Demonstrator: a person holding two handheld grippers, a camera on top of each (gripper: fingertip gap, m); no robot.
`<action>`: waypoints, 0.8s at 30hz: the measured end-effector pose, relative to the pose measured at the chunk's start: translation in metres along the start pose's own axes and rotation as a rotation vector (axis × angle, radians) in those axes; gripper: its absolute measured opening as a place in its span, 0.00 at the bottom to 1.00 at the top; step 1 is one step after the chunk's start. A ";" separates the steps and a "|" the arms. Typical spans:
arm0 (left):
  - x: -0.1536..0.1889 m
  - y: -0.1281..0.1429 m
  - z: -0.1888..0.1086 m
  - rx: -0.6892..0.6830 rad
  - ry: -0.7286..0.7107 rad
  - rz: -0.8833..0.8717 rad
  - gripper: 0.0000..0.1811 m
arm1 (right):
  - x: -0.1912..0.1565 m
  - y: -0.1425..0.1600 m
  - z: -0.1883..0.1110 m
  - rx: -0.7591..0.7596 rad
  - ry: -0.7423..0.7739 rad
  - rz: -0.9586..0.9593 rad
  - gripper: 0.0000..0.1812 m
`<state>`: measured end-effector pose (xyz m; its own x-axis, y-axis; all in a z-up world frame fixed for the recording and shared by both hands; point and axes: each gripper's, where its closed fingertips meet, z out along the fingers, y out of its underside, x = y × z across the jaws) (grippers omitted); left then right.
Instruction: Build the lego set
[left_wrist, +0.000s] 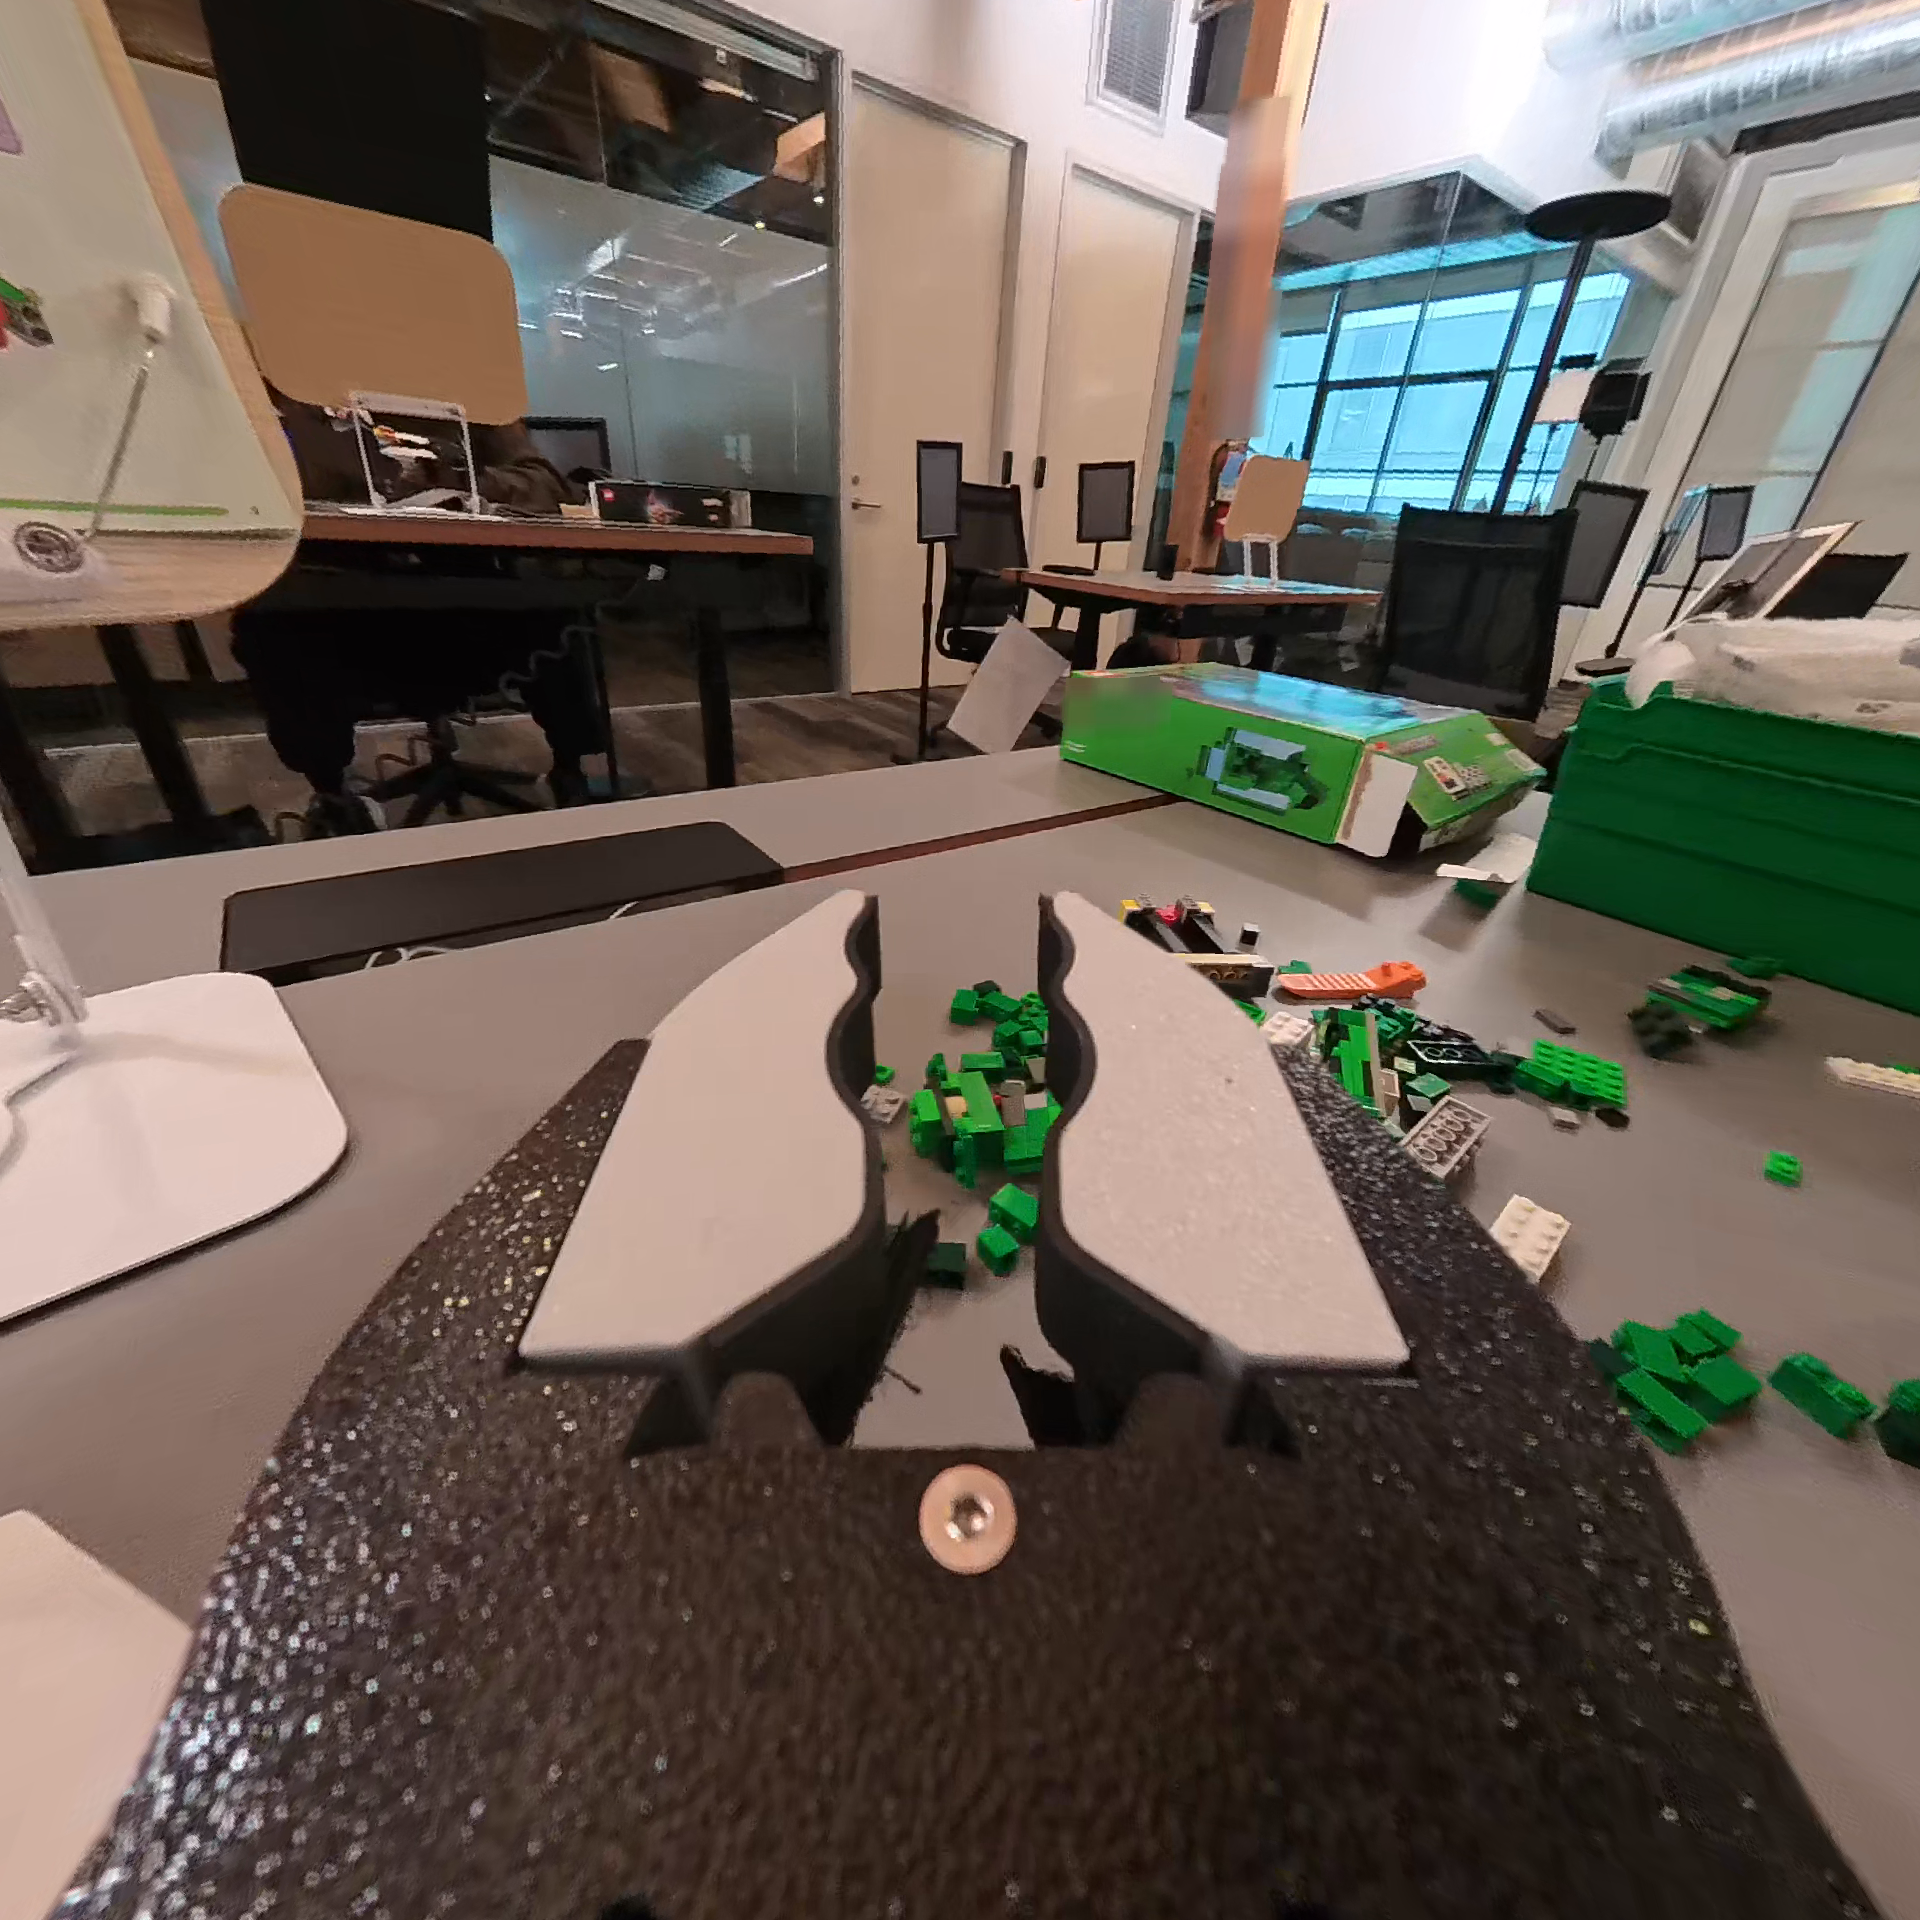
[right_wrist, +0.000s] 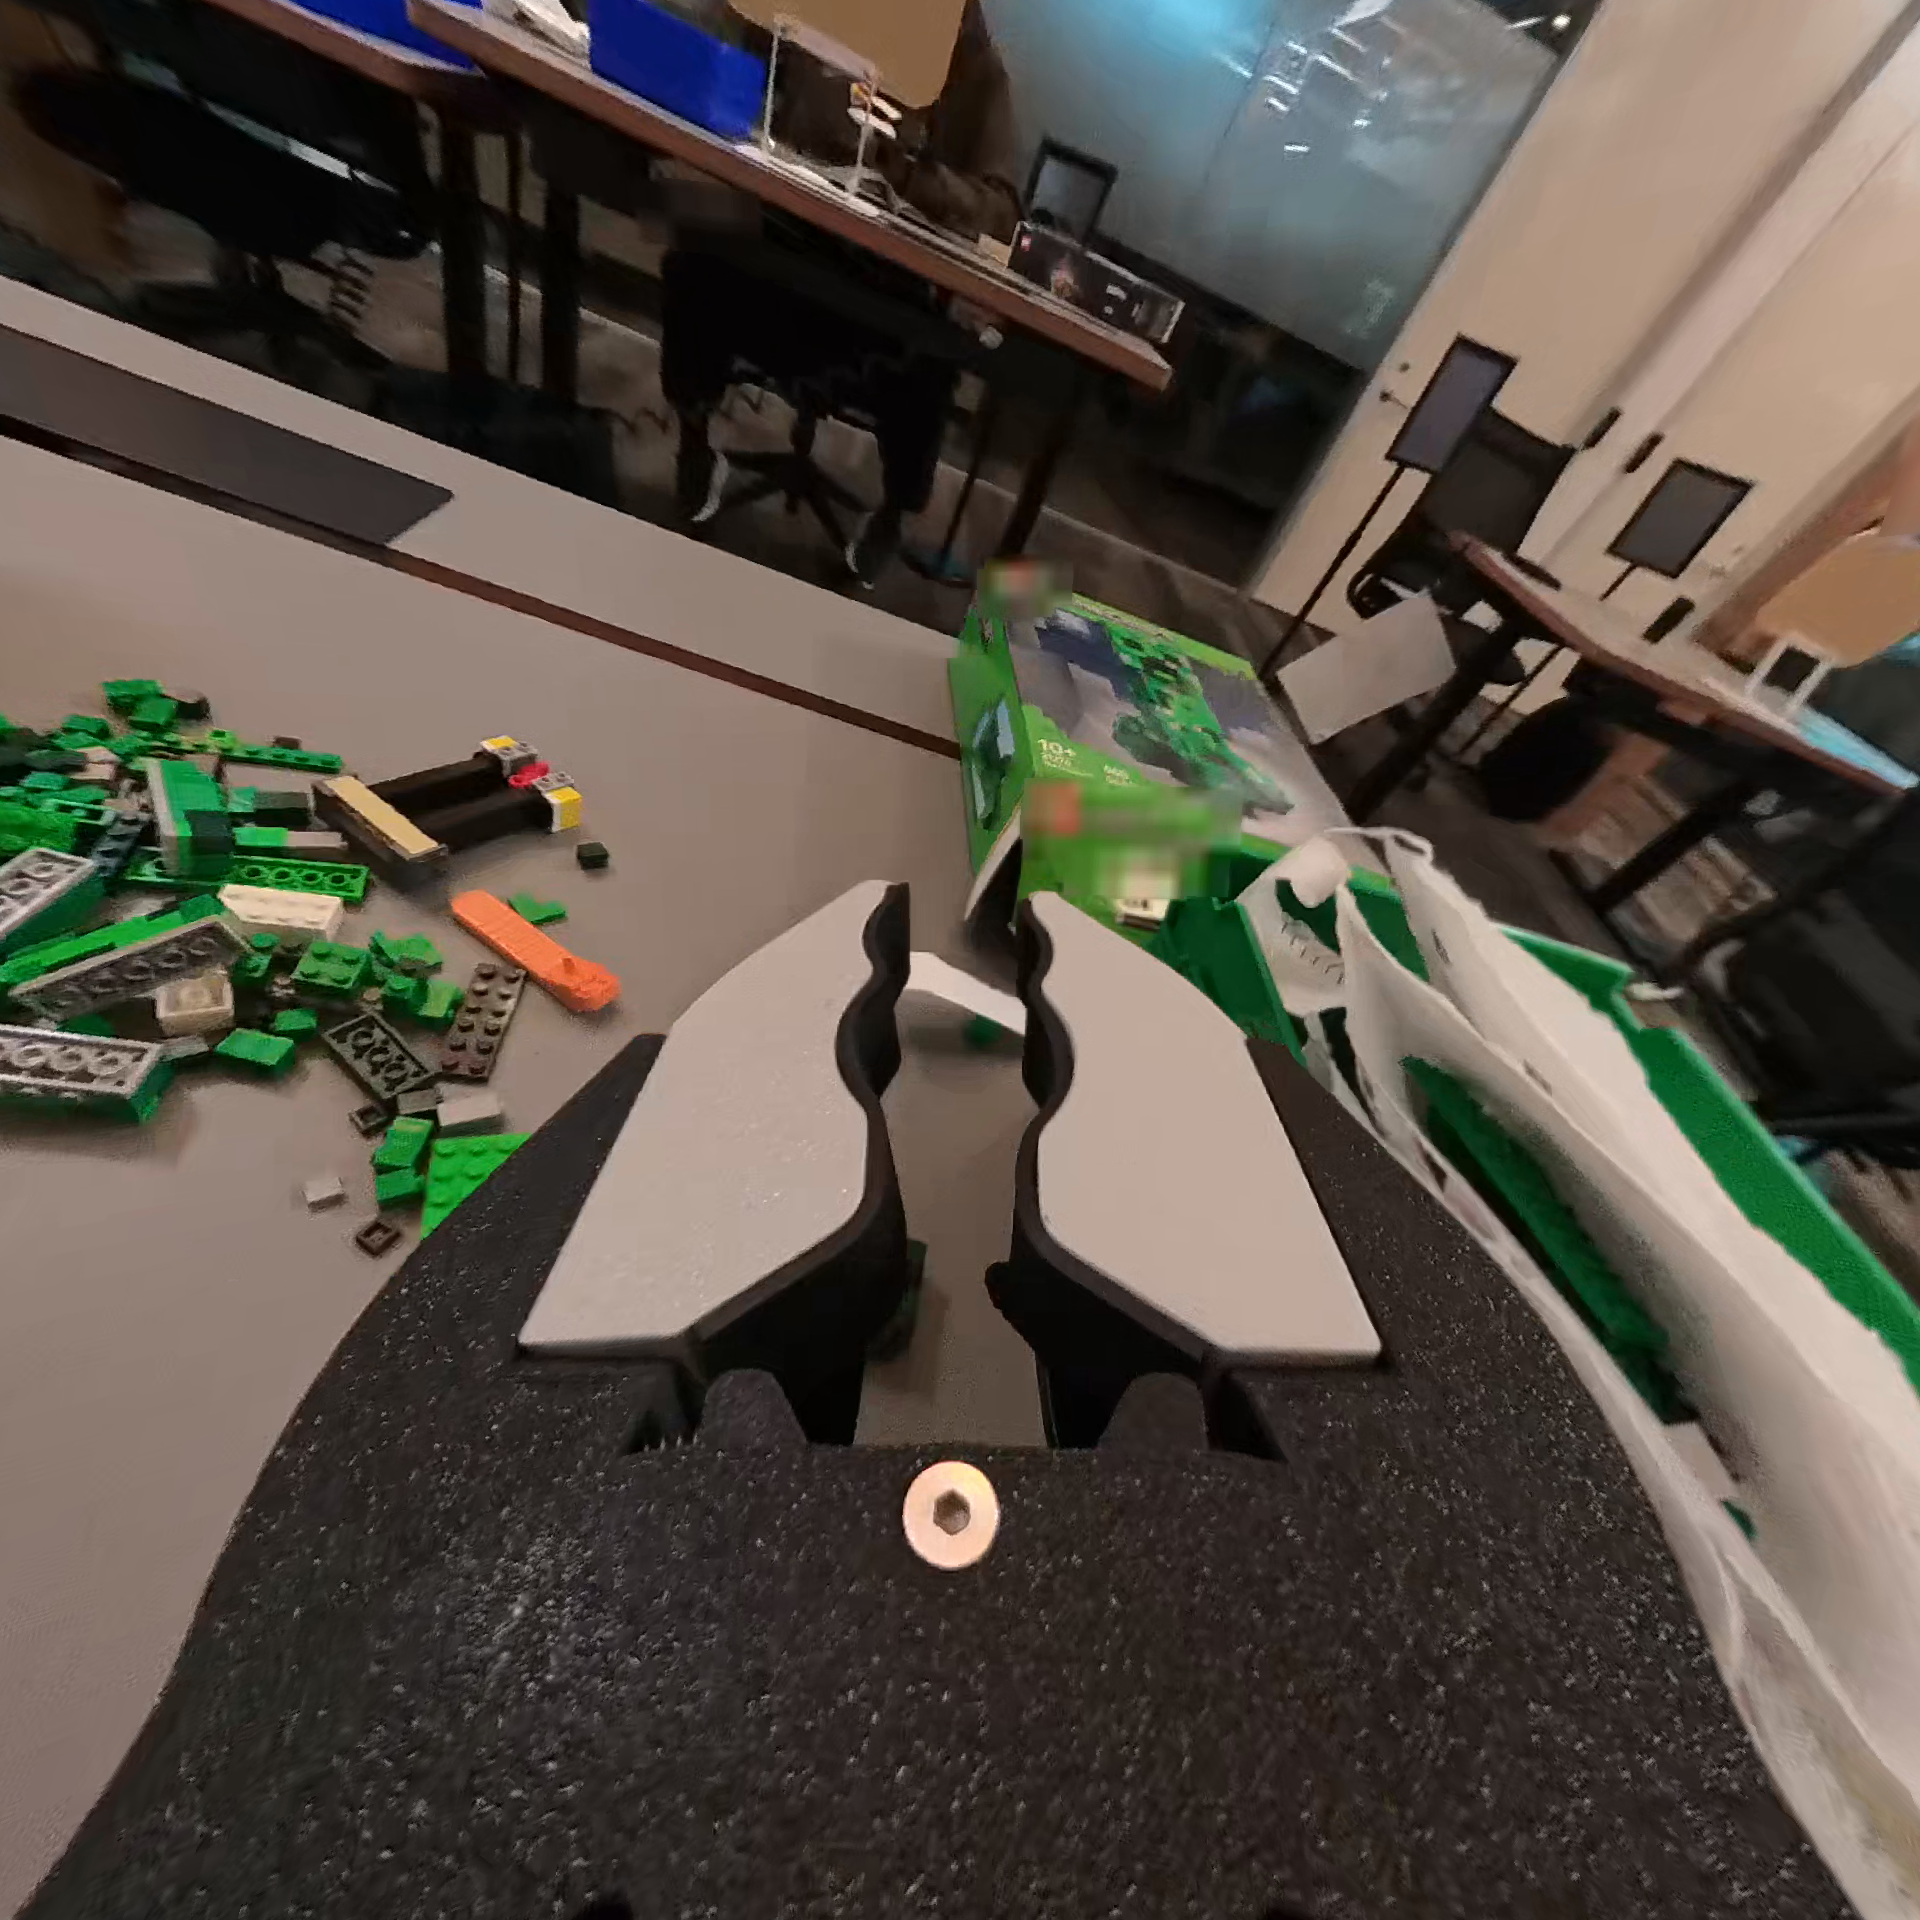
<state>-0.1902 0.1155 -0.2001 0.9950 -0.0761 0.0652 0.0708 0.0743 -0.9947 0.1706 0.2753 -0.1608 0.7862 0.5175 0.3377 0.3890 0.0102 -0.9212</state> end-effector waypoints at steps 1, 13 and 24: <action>0.002 0.001 0.001 0.003 0.006 -0.004 0.16 | -0.001 0.002 0.000 0.010 -0.023 0.029 0.11; 0.011 0.012 0.005 -0.031 0.018 0.111 0.14 | -0.164 0.007 0.136 -0.469 -0.659 0.170 0.11; -0.001 0.008 0.003 -0.040 -0.022 0.170 0.13 | -0.199 0.065 0.176 -1.142 -0.663 0.066 0.17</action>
<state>-0.1904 0.1196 -0.2075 0.9937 -0.0439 -0.1034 -0.1014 0.0448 -0.9938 -0.0451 0.3237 -0.3216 0.5637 0.8103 -0.1599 0.7992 -0.5840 -0.1423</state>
